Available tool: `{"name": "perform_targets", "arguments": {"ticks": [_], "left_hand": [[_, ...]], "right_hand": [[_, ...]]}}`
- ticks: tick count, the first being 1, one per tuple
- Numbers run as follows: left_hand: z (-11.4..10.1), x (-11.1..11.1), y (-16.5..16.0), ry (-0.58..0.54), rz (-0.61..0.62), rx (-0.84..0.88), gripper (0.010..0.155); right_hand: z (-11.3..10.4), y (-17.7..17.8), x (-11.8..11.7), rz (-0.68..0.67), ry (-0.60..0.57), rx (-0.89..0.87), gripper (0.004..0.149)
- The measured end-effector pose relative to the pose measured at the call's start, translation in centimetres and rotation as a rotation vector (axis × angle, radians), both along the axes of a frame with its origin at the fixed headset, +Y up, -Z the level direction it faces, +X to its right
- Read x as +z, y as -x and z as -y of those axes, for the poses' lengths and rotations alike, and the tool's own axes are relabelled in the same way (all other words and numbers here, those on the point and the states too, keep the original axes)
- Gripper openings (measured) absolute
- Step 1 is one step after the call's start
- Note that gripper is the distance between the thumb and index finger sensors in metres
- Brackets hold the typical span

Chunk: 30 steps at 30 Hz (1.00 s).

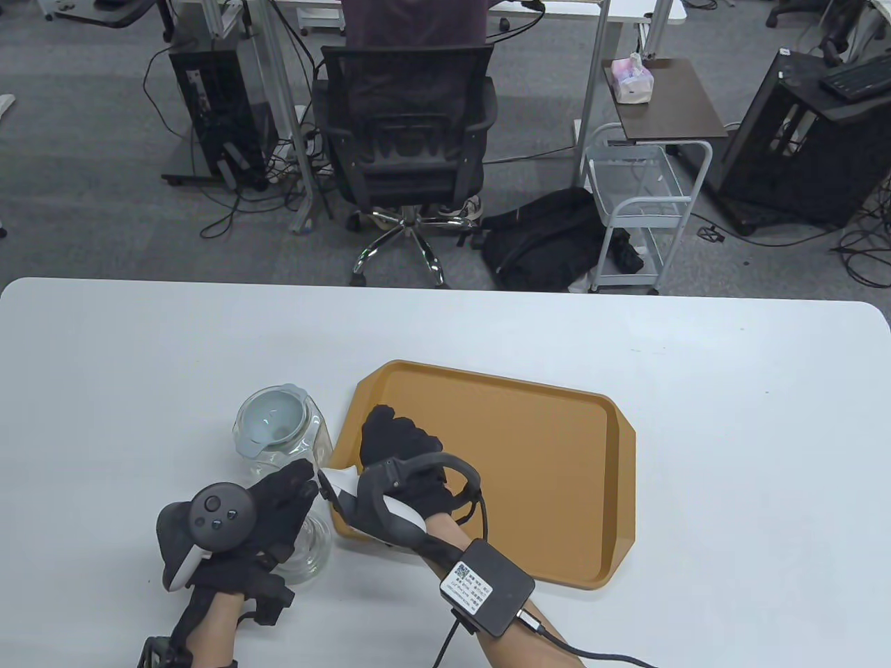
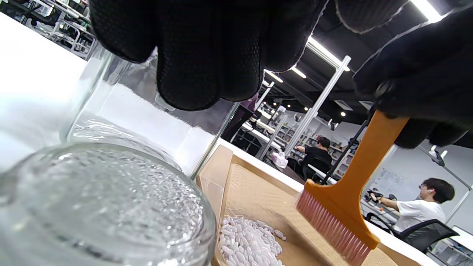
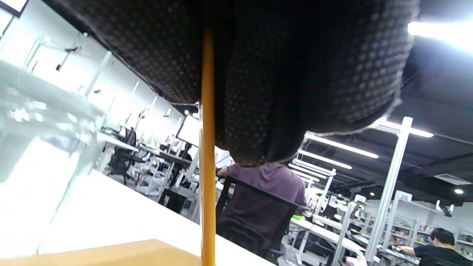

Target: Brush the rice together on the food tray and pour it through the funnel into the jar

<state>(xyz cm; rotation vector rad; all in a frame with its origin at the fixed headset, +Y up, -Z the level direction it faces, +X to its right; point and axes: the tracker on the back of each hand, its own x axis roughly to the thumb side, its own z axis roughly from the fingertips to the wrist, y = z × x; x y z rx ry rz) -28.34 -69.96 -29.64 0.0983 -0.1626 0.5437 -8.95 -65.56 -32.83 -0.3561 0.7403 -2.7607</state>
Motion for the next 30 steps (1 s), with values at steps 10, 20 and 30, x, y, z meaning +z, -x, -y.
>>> {"name": "perform_targets", "arguments": {"ticks": [10,20,30], "left_hand": [[0.0,0.0,0.1,0.001,-0.003,0.001,0.059],[0.0,-0.1,0.0,0.003,-0.001,0.0,0.059],[0.0,0.0,0.0,0.005,0.0,-0.005,0.059]], "right_hand": [[0.8,3.2,2.7,-0.225,0.047,-0.062,0.047],[-0.6,2.9,4.2,-0.295,0.045,-0.146,0.046],[-1.5,0.6,4.8,-0.297,0.039,-0.194,0.046]]}}
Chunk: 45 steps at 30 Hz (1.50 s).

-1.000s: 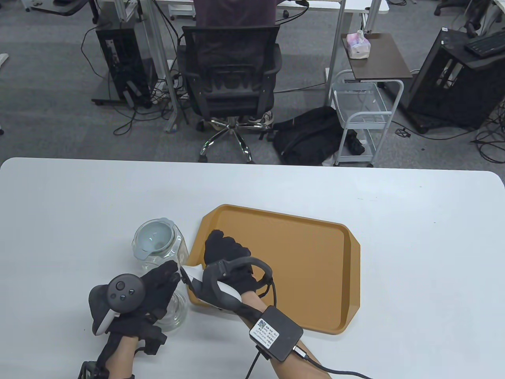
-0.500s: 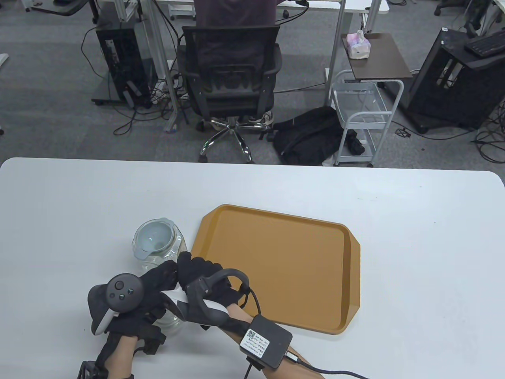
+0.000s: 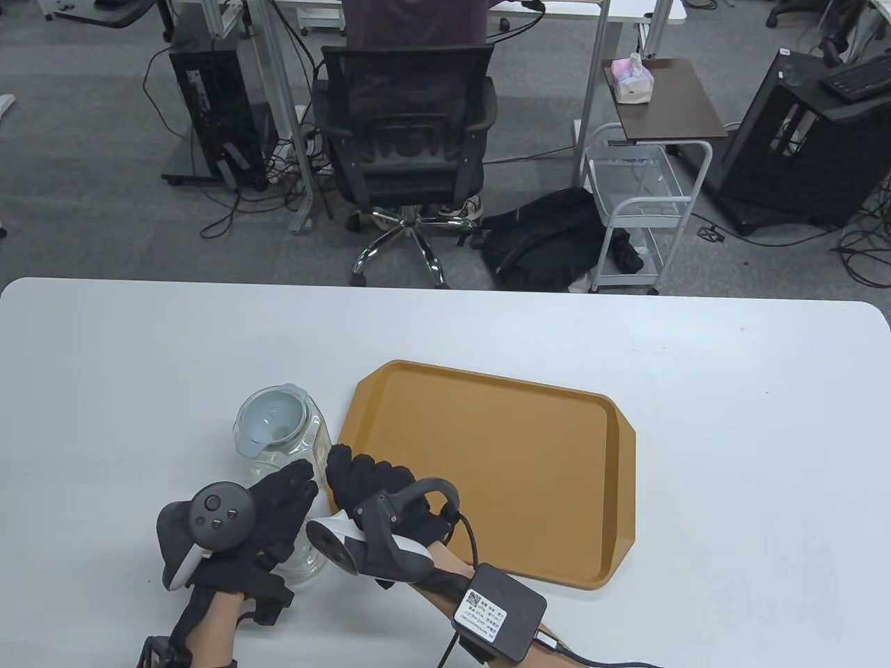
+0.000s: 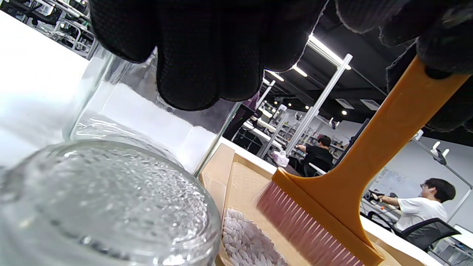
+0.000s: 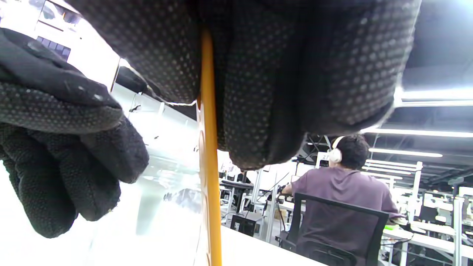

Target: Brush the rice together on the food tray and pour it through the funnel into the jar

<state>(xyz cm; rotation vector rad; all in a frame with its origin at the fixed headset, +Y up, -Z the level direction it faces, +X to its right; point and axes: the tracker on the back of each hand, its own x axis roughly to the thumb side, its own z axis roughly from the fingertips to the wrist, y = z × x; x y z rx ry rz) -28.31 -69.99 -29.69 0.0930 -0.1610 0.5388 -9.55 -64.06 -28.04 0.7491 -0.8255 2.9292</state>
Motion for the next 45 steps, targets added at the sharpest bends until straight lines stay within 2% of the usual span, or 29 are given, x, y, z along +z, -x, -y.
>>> {"name": "perform_targets", "arguments": {"ticks": [8,12,14,16,21,33,38,41,45], "left_hand": [[0.0,0.0,-0.1,0.003,-0.001,-0.001,0.059],[0.0,0.0,-0.1,0.002,-0.002,-0.002,0.059],[0.1,0.0,-0.1,0.002,-0.003,-0.001,0.059],[0.0,0.0,-0.1,0.001,-0.001,0.0,0.059],[0.1,-0.1,0.0,0.005,-0.004,-0.003,0.059],[0.1,0.0,-0.1,0.005,0.0,-0.008,0.059],[0.2,0.0,-0.2,0.004,0.004,-0.009,0.059],[0.2,0.0,-0.2,0.008,0.003,-0.012,0.059],[0.2,0.0,-0.3,0.007,0.003,-0.017,0.059]], "right_hand": [[-0.8,-1.4,-0.2,-0.004,0.045,-0.088,0.046],[-0.7,-1.5,-0.3,0.017,0.007,-0.062,0.045],[-0.3,-1.8,-0.9,0.042,0.059,-0.088,0.045],[-0.2,-2.0,-1.0,0.033,0.025,-0.08,0.045],[0.0,-2.4,-1.2,0.041,0.074,-0.127,0.045],[-0.3,-3.0,-0.4,0.031,0.016,-0.118,0.046],[-1.3,-5.8,0.2,0.026,-0.025,-0.2,0.046],[-2.4,-9.4,1.2,0.031,-0.052,-0.283,0.048],[-3.4,-14.8,3.4,0.067,-0.151,-0.33,0.048]]}}
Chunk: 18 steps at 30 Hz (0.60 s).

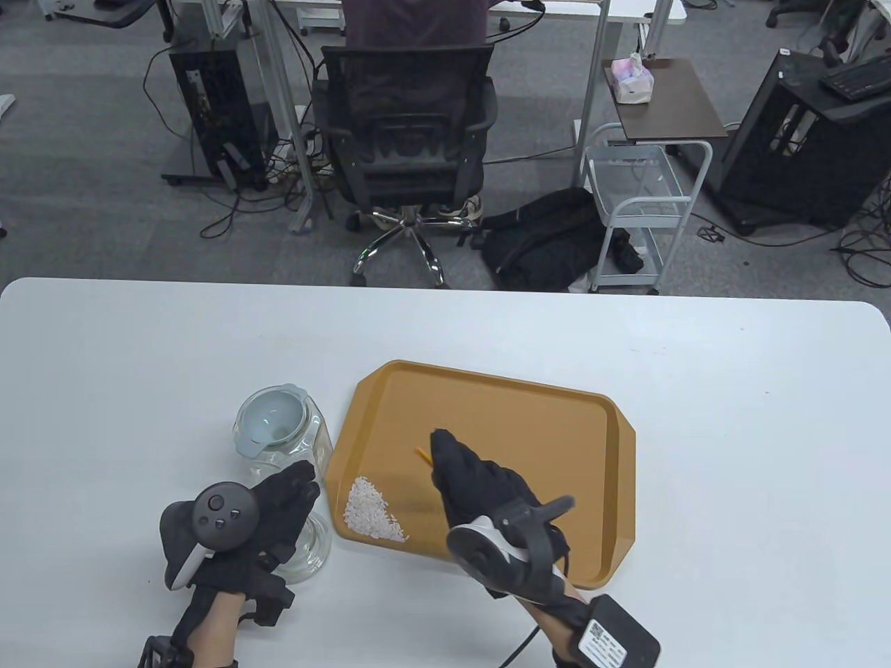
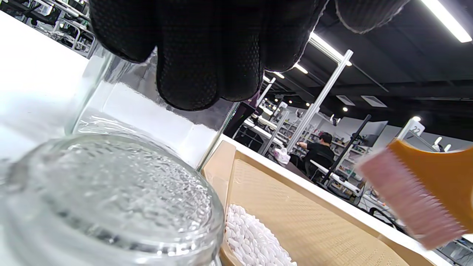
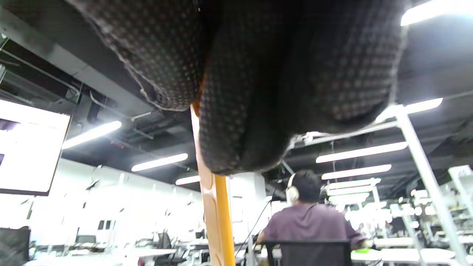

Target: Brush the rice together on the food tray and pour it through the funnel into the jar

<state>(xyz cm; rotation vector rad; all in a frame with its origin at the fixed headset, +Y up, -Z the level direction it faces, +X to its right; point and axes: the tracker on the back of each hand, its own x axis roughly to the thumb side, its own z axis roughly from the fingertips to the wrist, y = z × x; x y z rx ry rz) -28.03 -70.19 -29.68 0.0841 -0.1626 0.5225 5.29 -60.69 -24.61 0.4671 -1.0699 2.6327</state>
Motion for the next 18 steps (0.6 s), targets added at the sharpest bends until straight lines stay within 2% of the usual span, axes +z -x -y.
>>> {"name": "perform_targets", "arguments": {"ticks": [4,7,11,18], "left_hand": [[0.1,0.0,-0.3,0.002,0.004,-0.011,0.059],[0.2,0.0,-0.5,0.007,0.005,-0.019,0.059],[-0.2,0.3,-0.6,-0.009,0.004,-0.015,0.059],[-0.9,0.8,-1.6,-0.051,0.035,-0.037,0.059]], "right_hand": [[0.0,-6.0,1.4,0.102,-0.028,-0.064,0.05],[1.1,-10.3,1.5,0.216,-0.014,-0.082,0.05],[3.3,-14.1,0.7,0.315,0.008,-0.07,0.045],[6.6,-17.9,-1.3,0.431,0.113,-0.046,0.043]]}}
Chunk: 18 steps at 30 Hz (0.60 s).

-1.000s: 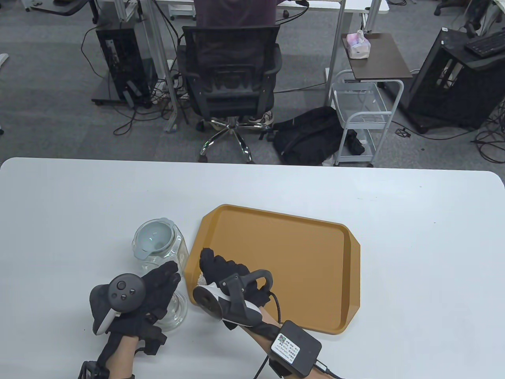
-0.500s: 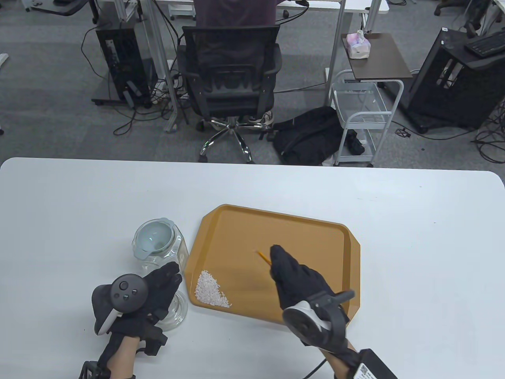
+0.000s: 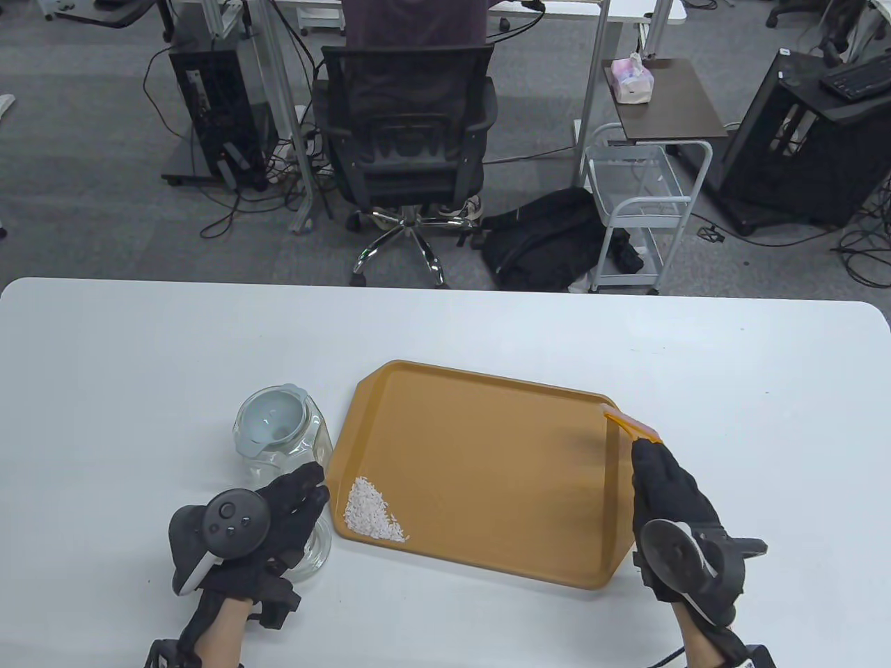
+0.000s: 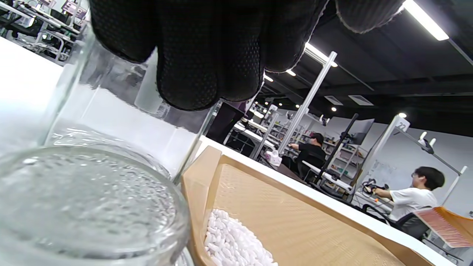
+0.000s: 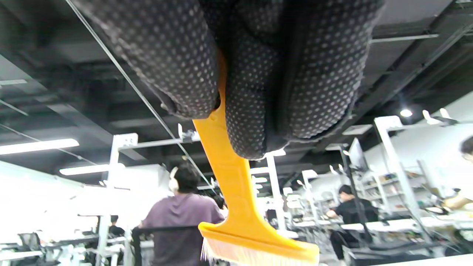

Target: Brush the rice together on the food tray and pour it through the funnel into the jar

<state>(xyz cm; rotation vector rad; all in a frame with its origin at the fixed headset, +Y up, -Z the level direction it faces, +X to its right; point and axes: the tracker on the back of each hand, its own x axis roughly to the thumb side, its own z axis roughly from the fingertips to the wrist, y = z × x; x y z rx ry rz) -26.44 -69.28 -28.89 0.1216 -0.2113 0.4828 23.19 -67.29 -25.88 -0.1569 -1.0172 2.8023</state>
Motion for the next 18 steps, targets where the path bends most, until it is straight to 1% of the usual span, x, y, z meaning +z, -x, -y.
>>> {"name": "perform_targets", "arguments": {"ticks": [6,10,13,16,18], "left_hand": [[0.3,-0.1,-0.4,0.012,0.013,-0.02,0.059],[0.6,-0.2,-0.5,0.025,0.015,-0.027,0.059],[0.7,-0.2,-0.6,0.028,0.018,-0.032,0.059],[0.7,-0.2,-0.6,0.03,0.021,-0.034,0.059],[0.7,-0.2,-0.6,0.034,0.023,-0.037,0.059]], "right_hand": [[1.7,-2.5,-1.1,0.067,0.085,-0.021,0.043],[2.6,-3.4,-1.6,0.093,0.143,-0.045,0.043],[3.1,-4.1,-2.0,0.118,0.221,-0.071,0.043],[3.4,-4.6,-2.0,0.113,0.25,-0.11,0.043],[3.6,-4.9,-2.2,0.097,0.332,-0.119,0.043]]}}
